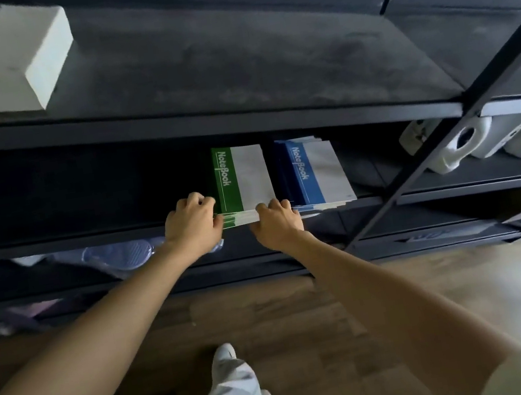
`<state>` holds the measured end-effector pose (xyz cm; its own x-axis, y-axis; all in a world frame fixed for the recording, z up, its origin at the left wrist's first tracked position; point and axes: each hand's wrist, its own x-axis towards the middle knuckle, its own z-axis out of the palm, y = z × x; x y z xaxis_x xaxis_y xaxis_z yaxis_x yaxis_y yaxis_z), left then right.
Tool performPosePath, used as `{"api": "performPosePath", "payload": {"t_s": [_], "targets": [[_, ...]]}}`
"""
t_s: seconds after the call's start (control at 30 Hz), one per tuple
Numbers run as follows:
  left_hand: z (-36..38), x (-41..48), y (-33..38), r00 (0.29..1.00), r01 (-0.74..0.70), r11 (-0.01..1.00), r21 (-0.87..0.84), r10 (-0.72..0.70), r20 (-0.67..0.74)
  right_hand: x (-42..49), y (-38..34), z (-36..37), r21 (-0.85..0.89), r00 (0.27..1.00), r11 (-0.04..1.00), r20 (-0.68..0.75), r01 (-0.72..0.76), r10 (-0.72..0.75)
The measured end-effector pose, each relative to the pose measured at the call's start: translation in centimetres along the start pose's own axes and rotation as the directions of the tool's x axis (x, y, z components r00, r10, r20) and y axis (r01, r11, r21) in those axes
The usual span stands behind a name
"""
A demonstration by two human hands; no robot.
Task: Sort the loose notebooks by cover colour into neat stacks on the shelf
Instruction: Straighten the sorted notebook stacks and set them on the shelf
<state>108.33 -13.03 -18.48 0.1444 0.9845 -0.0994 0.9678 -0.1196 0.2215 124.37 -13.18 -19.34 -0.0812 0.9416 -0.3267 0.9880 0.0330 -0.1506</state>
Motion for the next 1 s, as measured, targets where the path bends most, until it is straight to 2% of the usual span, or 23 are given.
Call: {"api": "performPosePath", "payload": {"t_s": [0.07, 0.17, 0.3, 0.33, 0.37, 0.43, 0.53, 0.57, 0.63, 0.67, 0.7, 0.73, 0.8, 0.87, 0.93, 1.0], "targets": [[0.7, 1.1, -0.8, 0.998, 0.046, 0.999, -0.029, -0.045, 0.042, 1.2, 0.6, 1.0, 0.049, 0.994, 0.996, 0.076, -0.077, 0.073], [2.2, 3.0, -2.1, 0.986, 0.122, 0.990, -0.075, -0.112, 0.125, 3.2, 1.3, 2.5, 0.219, 0.955, 0.944, 0.222, -0.246, 0.198], [4.7, 5.5, -3.7, 0.961, 0.174, 0.978, -0.112, -0.144, 0.235, 5.3, 1.2, 4.8, 0.320, 0.899, 0.871, 0.356, -0.372, 0.253], [5.2, 6.2, -3.9, 0.953, 0.199, 0.971, -0.134, -0.159, 0.259, 5.8, 1.0, 5.2, 0.385, 0.885, 0.822, 0.373, -0.420, 0.278], [5.8, 6.7, -4.1, 0.938, 0.240, 0.957, -0.161, -0.186, 0.292, 6.6, 0.7, 5.8, 0.484, 0.864, 0.730, 0.398, -0.483, 0.308], [6.8, 7.7, -4.5, 0.902, 0.336, 0.915, -0.222, -0.245, 0.357, 8.3, 0.0, 6.7, 0.676, 0.808, 0.443, 0.466, -0.588, 0.361], [8.1, 8.9, -4.9, 0.873, 0.434, 0.834, -0.340, -0.296, 0.388, 10.6, -0.8, 7.8, 0.785, 0.724, -0.001, 0.573, -0.620, 0.384], [8.3, 9.2, -4.9, 0.863, 0.461, 0.808, -0.367, -0.310, 0.400, 11.1, -1.0, 8.1, 0.778, 0.709, -0.161, 0.623, -0.608, 0.331], [8.6, 9.7, -5.1, 0.832, 0.524, 0.752, -0.399, -0.351, 0.430, 12.1, -1.3, 8.3, 0.722, 0.732, -0.477, 0.648, -0.502, 0.211], [8.7, 9.9, -5.1, 0.809, 0.562, 0.713, -0.419, -0.370, 0.456, 12.4, -1.4, 8.3, 0.678, 0.750, -0.600, 0.635, -0.425, 0.185], [8.9, 10.1, -5.2, 0.785, 0.600, 0.659, -0.453, -0.378, 0.491, 12.9, -1.5, 8.3, 0.650, 0.761, -0.663, 0.623, -0.372, 0.184], [9.0, 10.2, -5.1, 0.764, 0.634, 0.585, -0.507, -0.371, 0.528, 13.2, -1.7, 8.2, 0.642, 0.762, -0.682, 0.619, -0.350, 0.191], [9.3, 10.5, -4.8, 0.737, 0.675, 0.361, -0.643, -0.345, 0.581, 13.5, -2.1, 7.9, 0.664, 0.760, -0.671, 0.609, -0.330, 0.229], [9.2, 10.6, -4.3, 0.696, 0.700, 0.153, -0.697, -0.362, 0.620, 13.4, -2.3, 7.9, 0.705, 0.712, -0.640, 0.615, -0.306, 0.337], [9.2, 10.5, -4.1, 0.676, 0.705, 0.084, -0.704, -0.383, 0.630, 12.8, -2.2, 8.1, 0.733, 0.672, -0.621, 0.610, -0.278, 0.419], [9.3, 10.0, -4.0, 0.672, 0.708, 0.087, -0.701, -0.387, 0.631, 12.3, -2.1, 8.6, 0.745, 0.659, -0.599, 0.611, -0.293, 0.438]]}}
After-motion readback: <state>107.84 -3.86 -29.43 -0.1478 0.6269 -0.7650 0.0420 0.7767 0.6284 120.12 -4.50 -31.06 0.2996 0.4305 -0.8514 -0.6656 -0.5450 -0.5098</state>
